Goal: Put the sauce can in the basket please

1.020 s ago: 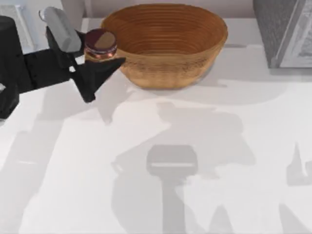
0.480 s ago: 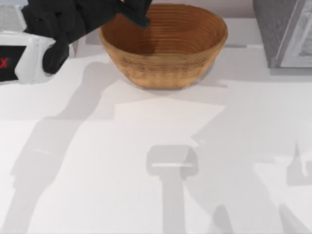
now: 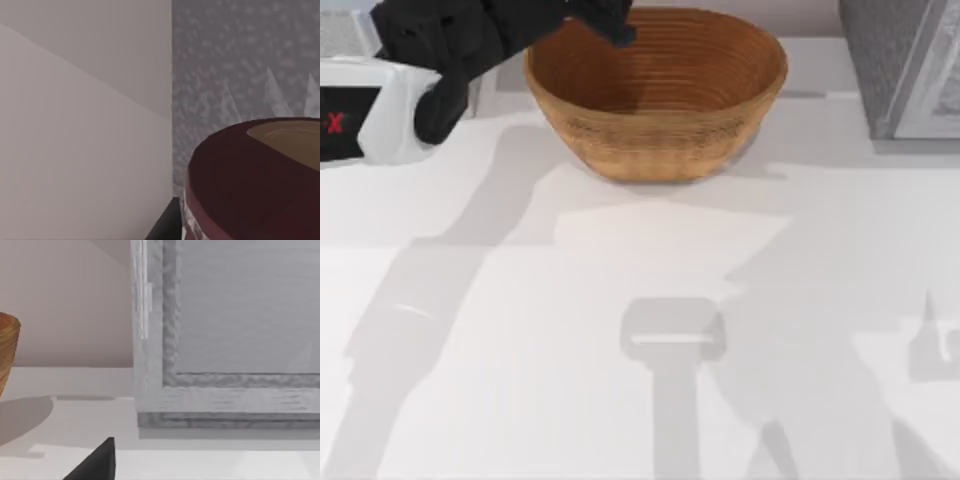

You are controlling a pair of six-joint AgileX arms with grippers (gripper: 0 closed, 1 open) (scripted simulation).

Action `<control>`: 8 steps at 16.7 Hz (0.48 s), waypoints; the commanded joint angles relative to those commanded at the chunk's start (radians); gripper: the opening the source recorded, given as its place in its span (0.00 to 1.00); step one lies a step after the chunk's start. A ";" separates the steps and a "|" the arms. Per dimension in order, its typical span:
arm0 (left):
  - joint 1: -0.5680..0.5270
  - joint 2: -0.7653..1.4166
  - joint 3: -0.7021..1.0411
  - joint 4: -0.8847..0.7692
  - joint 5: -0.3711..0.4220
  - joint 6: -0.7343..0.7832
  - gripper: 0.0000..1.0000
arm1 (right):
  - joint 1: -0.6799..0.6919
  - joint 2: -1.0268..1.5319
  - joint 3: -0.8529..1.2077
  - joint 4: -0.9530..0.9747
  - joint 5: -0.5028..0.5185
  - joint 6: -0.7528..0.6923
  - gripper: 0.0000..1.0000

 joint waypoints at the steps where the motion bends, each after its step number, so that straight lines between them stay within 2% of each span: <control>1: -0.004 0.012 0.014 0.000 -0.003 -0.001 0.00 | 0.000 0.000 0.000 0.000 0.000 0.000 1.00; 8: -0.031 0.139 0.125 -0.015 -0.036 -0.009 0.00 | 0.000 0.000 0.000 0.000 0.000 0.000 1.00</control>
